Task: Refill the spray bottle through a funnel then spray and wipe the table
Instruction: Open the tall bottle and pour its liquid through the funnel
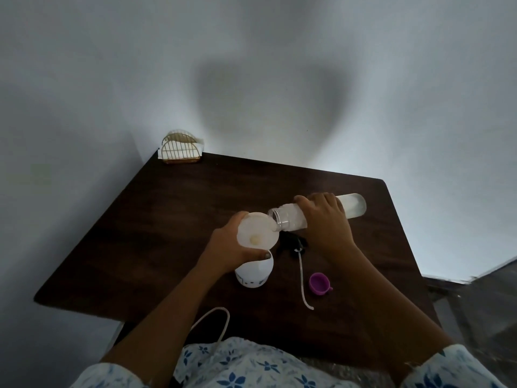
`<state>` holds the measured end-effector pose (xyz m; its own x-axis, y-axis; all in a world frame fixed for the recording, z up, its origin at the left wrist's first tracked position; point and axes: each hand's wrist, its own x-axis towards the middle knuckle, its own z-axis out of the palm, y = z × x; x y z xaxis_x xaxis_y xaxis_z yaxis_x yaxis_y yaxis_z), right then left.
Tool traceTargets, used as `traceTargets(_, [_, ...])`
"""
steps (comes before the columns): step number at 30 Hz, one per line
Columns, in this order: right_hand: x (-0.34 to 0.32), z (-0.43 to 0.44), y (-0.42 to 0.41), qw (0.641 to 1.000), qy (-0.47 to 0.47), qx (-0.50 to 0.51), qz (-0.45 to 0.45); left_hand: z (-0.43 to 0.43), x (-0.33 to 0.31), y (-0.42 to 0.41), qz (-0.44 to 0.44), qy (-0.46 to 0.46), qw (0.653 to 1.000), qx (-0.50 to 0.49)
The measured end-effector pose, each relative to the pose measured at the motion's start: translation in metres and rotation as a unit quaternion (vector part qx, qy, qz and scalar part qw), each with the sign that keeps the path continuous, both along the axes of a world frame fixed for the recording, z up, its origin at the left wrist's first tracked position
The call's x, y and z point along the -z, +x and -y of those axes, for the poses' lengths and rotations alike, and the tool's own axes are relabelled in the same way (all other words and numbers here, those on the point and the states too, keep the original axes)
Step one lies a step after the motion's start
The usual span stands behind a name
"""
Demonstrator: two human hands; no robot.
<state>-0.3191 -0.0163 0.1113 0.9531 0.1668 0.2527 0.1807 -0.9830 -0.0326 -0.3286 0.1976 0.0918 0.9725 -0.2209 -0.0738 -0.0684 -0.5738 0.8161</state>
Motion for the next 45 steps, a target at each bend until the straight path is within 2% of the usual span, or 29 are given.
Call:
traceTargets(13, [0.000, -0.004, 0.002, 1.000, -0.024, -0.007, 0.018, 0.001, 0.003, -0.001, -0.001, -0.004, 1.000, -0.001])
traceTargets(45, [0.001, -0.002, 0.001, 1.000, 0.005, 0.010, -0.024, 0.000, 0.011, 0.004, -0.004, 0.005, 1.000, 0.000])
